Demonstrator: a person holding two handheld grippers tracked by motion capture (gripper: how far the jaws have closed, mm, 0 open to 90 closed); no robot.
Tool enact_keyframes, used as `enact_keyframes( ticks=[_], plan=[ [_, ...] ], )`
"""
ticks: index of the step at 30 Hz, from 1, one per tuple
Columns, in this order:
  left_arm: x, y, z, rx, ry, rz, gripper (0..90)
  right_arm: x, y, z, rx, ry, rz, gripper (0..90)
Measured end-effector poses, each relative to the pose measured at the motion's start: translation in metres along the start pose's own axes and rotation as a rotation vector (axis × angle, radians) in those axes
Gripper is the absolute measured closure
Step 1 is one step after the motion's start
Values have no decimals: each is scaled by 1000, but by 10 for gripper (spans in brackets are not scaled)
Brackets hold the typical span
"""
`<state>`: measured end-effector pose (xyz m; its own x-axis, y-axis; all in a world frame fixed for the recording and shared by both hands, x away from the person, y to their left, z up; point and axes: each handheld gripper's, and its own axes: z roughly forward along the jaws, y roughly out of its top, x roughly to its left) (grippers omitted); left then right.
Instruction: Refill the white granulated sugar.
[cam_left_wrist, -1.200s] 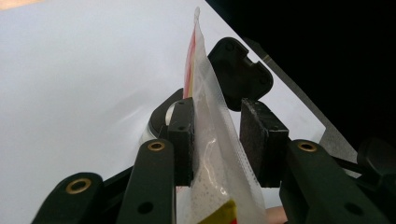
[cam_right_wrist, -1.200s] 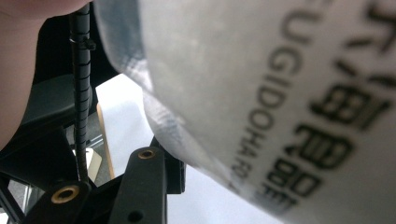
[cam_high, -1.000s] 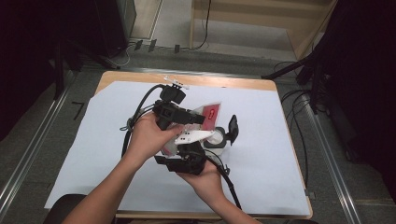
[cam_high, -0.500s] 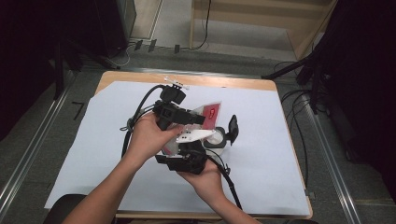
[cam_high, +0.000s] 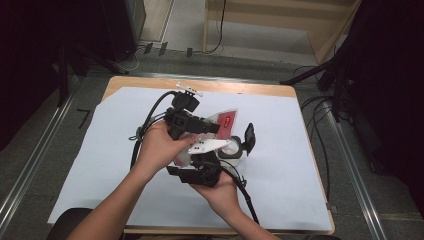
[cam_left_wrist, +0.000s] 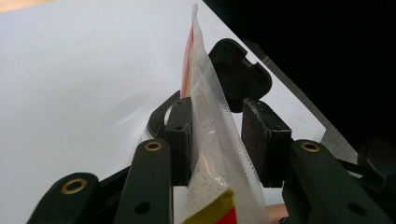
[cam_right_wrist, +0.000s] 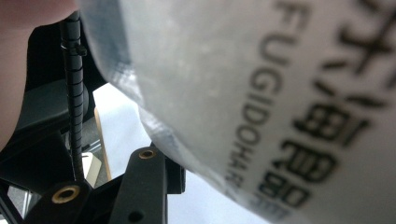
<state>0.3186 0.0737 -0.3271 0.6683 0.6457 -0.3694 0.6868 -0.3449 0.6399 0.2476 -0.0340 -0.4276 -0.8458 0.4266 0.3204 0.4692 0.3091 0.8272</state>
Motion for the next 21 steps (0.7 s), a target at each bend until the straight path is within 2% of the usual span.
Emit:
enact_keyframes(
  ticks=[10, 17, 21],
  plan=[
    [1, 0, 0, 1, 3, 5, 660, 1, -1, 1, 5, -20, -33, 636],
    [-1, 0, -1, -4, -6, -6, 649, 1, 0, 0, 2, -15, -17, 639],
    [-1, 1, -1, -14, -6, 2, 638, 0, 1, -1, -6, -15, -5, 641]
  ],
)
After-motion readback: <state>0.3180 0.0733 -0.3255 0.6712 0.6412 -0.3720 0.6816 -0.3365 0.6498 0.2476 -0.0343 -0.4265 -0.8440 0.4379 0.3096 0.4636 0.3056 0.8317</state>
